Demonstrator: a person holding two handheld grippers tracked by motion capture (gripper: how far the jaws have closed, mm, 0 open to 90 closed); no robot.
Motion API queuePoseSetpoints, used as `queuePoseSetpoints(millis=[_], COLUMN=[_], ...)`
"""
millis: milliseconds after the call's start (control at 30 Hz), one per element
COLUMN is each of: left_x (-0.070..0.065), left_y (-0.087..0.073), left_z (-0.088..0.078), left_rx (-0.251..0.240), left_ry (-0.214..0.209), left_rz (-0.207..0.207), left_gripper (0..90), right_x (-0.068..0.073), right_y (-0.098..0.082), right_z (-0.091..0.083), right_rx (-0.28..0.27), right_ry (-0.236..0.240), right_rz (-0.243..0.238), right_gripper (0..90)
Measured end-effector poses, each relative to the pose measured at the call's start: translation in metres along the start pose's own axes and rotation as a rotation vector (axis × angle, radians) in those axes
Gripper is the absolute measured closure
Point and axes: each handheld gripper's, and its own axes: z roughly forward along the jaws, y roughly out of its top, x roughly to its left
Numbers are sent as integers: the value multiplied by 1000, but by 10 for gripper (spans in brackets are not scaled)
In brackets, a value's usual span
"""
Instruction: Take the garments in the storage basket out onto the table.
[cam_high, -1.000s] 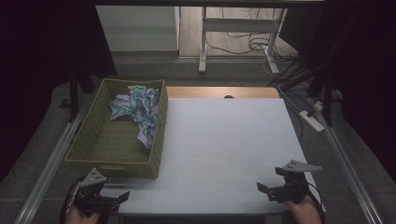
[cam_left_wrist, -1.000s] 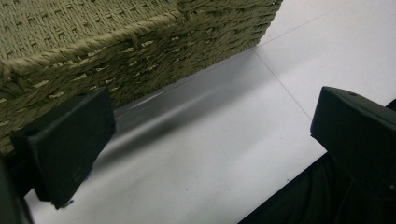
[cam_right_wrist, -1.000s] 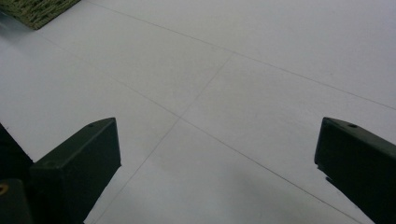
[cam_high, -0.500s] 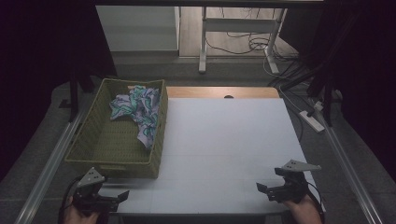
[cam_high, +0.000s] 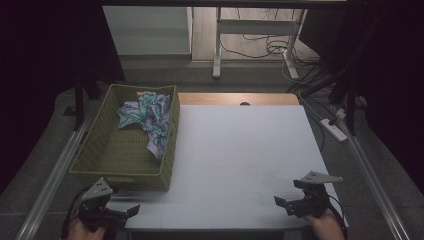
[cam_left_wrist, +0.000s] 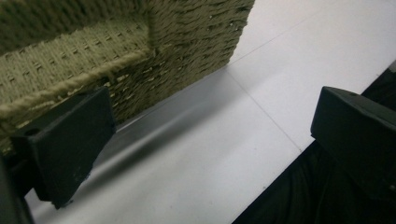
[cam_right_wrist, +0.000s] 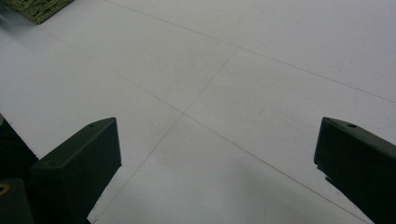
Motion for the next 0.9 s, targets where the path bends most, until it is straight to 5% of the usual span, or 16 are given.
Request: queuePoseSetpoints(millis=[367,900], left_x=[1,2], left_y=[8,25], left_z=[-9,-21], left_rx=[-49,-74], left_ry=[-51,-29], left_rz=[17,63], left_gripper=[1,0], right_x=[1,2], right_y=[0,1], right_z=[1,2], right_rx=[8,22], right_ry=[-1,-9], right_rz=[1,-13], right_gripper=[5,6])
